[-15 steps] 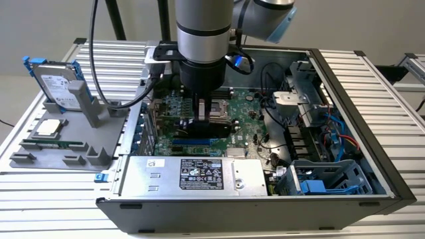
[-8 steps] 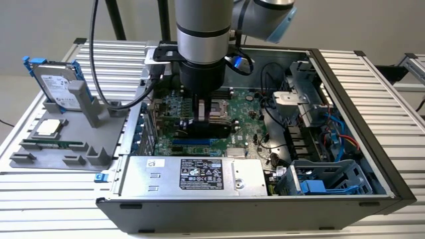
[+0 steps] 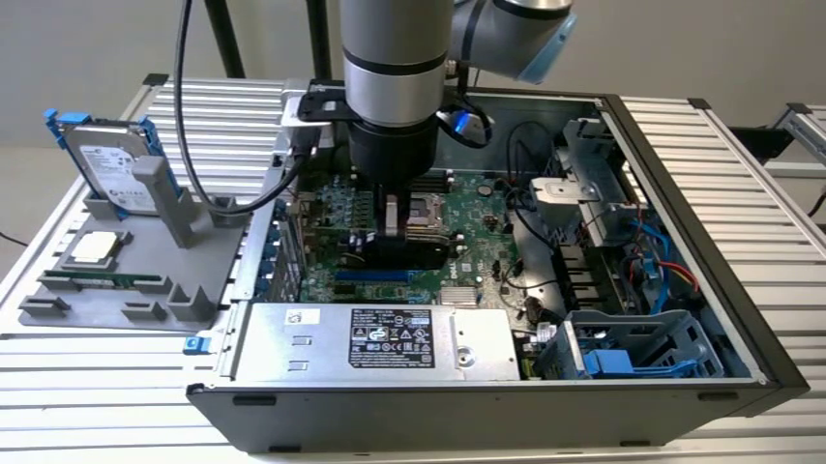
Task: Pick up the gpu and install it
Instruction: 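Insert the gpu into the slot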
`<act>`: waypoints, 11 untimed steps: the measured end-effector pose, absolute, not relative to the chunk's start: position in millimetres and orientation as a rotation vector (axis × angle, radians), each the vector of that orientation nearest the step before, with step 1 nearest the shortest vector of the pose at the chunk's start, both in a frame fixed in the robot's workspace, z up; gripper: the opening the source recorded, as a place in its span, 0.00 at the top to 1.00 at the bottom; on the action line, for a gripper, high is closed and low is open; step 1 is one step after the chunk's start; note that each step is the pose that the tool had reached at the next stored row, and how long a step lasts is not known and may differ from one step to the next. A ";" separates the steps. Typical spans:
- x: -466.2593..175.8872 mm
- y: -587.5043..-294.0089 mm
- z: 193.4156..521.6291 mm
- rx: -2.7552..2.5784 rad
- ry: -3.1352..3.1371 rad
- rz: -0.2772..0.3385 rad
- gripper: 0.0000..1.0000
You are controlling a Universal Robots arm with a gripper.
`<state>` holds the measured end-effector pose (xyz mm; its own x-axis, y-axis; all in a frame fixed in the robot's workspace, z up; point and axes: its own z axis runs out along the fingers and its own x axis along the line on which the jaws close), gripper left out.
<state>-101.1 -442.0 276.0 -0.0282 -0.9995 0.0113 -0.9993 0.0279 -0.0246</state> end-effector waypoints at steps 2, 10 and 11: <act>-101.1 -442.0 275.5 -2.184 2.246 -0.040 1.00; -101.4 -441.9 273.1 -2.184 2.246 -0.040 1.00; -101.7 -441.9 272.3 -2.183 2.246 -0.040 1.00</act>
